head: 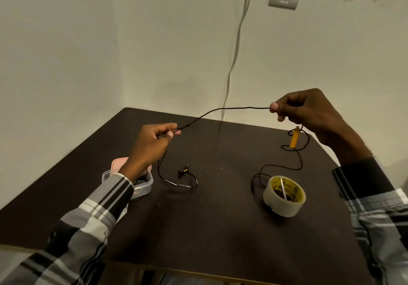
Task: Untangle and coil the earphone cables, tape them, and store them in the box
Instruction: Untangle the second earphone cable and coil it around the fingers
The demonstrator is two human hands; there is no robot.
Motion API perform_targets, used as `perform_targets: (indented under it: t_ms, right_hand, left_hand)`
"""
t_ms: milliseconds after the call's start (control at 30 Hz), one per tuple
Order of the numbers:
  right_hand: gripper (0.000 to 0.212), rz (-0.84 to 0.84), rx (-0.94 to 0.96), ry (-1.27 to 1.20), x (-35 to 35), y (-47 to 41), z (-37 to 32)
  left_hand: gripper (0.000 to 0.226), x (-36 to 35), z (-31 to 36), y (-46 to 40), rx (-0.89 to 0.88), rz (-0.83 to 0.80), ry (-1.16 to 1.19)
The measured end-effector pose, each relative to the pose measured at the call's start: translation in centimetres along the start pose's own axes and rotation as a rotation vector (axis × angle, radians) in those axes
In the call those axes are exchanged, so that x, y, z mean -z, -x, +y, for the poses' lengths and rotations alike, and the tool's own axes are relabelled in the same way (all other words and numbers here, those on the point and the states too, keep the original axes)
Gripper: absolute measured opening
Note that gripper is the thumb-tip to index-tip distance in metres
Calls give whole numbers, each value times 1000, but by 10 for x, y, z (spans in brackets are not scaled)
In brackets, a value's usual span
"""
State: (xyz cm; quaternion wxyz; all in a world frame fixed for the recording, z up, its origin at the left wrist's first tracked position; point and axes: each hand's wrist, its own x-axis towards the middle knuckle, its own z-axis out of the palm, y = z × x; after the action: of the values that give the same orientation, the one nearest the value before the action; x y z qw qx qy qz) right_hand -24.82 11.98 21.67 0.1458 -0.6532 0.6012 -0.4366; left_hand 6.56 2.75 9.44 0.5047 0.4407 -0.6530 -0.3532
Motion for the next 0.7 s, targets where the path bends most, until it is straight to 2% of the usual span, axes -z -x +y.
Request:
perform_targets:
  t_ms: [100, 233, 333, 433, 567, 700]
  right_hand:
    - [22, -53, 37, -9, -18, -1, -8]
    - [23, -134, 81, 13, -46, 2, -22]
    - [22, -159, 117, -16, -60, 4, -30]
    - [20, -140, 115, -33, -58, 5, -29]
    - [15, -73, 60, -44, -37, 5, -16]
    - [13, -76, 7, -75, -24, 6, -1]
  left_hand:
    - [42, -18, 14, 3, -77, -13, 23]
    - [31, -49, 50, 17, -222, -103, 132]
    - [22, -63, 68, 25, -330, -175, 91]
    - [12, -62, 68, 21, -366, -56, 101]
    - [9, -45, 53, 12, -300, 112, 199]
    - [11, -30, 38, 7, -274, 157, 176]
